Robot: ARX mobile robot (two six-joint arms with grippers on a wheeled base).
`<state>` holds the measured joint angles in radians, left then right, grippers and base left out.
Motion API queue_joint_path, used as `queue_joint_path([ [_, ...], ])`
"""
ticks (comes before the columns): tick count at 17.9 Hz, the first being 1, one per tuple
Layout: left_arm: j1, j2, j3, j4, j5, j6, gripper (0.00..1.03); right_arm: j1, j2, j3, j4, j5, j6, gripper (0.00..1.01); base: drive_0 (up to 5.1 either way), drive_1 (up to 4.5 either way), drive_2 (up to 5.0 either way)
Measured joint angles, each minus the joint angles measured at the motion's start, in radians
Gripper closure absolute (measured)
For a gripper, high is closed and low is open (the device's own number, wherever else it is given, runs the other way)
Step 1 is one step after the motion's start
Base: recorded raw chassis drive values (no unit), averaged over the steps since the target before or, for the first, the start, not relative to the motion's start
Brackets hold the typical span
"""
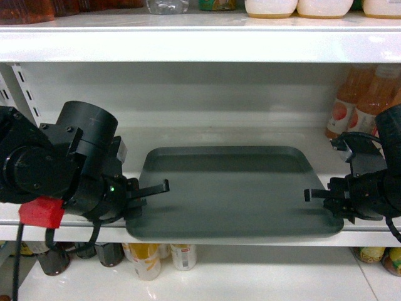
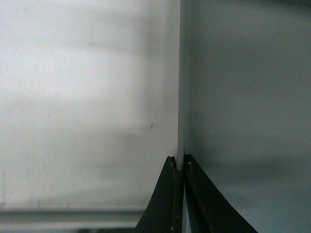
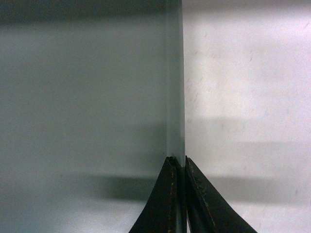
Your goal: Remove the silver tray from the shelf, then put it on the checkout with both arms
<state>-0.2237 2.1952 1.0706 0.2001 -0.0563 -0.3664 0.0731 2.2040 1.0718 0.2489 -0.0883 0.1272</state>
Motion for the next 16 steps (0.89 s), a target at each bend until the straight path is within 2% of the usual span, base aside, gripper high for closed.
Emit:
queue_joint_path([
  [2,-0.004,-0.079,-0.081,0.012,-0.014,0.006,1.01,-0.002,-0.079,-0.098,0.032,-0.034,0.021,0.98,0.0,0.00,0.0],
  [4,-0.031,-0.215,-0.194,0.036,-0.048,0.003,1.01,-0.011,-0.214,-0.217,0.072,-0.057,0.030,0.98,0.0,0.00,0.0],
  [7,-0.110,-0.447,-0.351,0.092,-0.131,0.008,1.01,-0.071,-0.455,-0.409,0.119,-0.121,0.030,0.99,0.0,0.00,0.0],
  [9,-0.159,-0.636,-0.476,0.057,-0.179,-0.002,1.01,-0.120,-0.664,-0.554,0.088,-0.204,0.030,0.99,0.0,0.00,0.0],
  [10,-0.173,-0.705,-0.523,0.051,-0.191,-0.015,1.01,-0.127,-0.761,-0.616,0.101,-0.228,0.026,0.99,0.0,0.00,0.0],
  [12,-0.182,-0.730,-0.555,0.077,-0.197,-0.029,1.00,-0.133,-0.852,-0.660,0.126,-0.231,0.025,0.99,0.0,0.00,0.0],
  [16,-0.182,-0.724,-0.555,0.075,-0.195,-0.030,1.00,-0.133,-0.839,-0.660,0.120,-0.231,0.024,0.99,0.0,0.00,0.0],
])
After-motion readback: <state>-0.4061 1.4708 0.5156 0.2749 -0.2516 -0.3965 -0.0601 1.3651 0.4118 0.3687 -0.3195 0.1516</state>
